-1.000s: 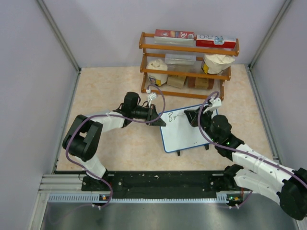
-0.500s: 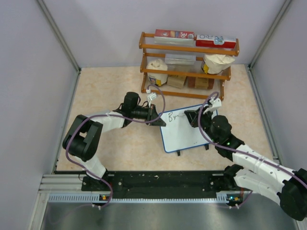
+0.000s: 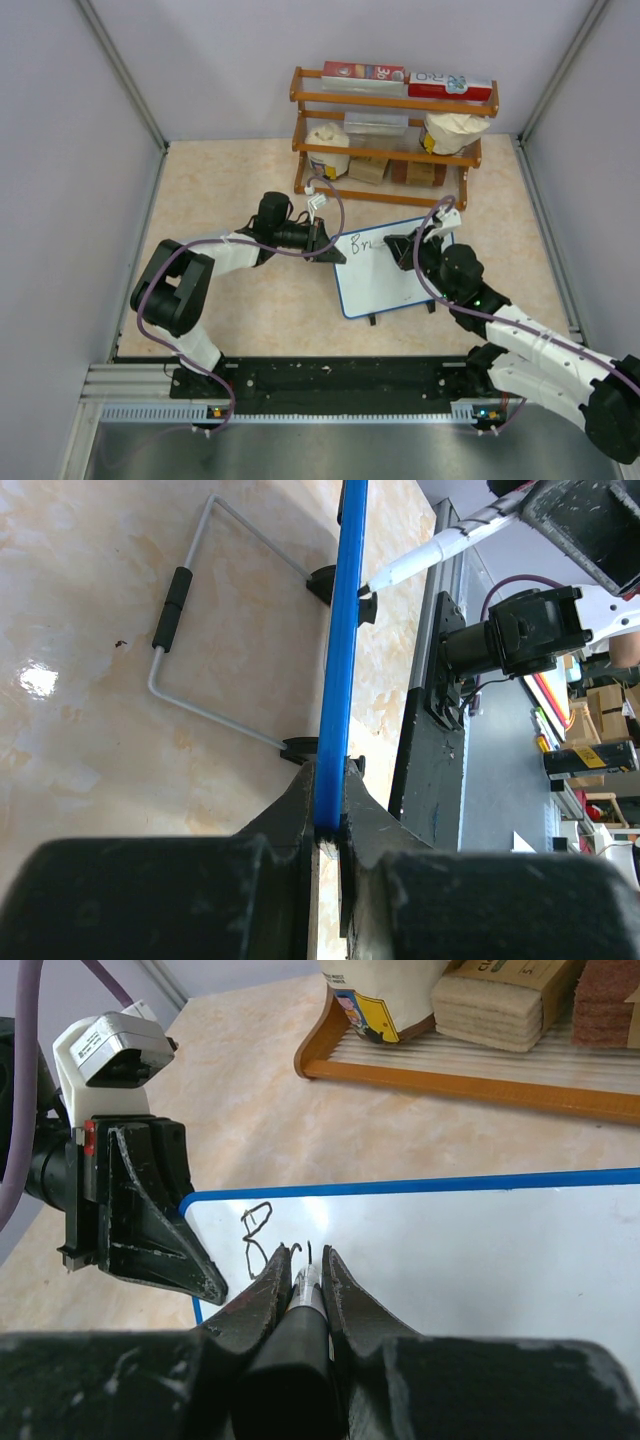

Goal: Write a sentence on the whiteboard
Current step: Write with the whiteboard marker on the whiteboard.

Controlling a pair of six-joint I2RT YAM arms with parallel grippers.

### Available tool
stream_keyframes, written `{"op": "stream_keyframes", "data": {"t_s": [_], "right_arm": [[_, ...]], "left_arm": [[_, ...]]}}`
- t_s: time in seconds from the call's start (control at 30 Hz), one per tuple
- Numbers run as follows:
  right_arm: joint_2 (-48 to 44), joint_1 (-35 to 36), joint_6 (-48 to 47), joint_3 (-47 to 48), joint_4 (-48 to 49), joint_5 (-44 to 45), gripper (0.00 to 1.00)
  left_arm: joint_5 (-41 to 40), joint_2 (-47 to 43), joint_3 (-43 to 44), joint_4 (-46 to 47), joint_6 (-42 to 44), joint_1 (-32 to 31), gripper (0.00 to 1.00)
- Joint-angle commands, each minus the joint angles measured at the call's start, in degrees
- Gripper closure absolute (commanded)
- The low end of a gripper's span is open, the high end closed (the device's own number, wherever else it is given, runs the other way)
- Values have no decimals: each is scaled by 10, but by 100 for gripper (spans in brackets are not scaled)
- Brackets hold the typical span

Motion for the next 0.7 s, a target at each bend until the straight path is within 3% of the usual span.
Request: {"op": "stream_keyframes", "data": {"t_s": [0.0,0.67], "right_arm": [[-15,-5,-7,-8,3,-6,100],[-18,-6,-22,31,51,4,100]], "left_arm": [[-59,14,-3,-37,68,-6,100],[-60,15,-3,-37,69,-5,100]]}}
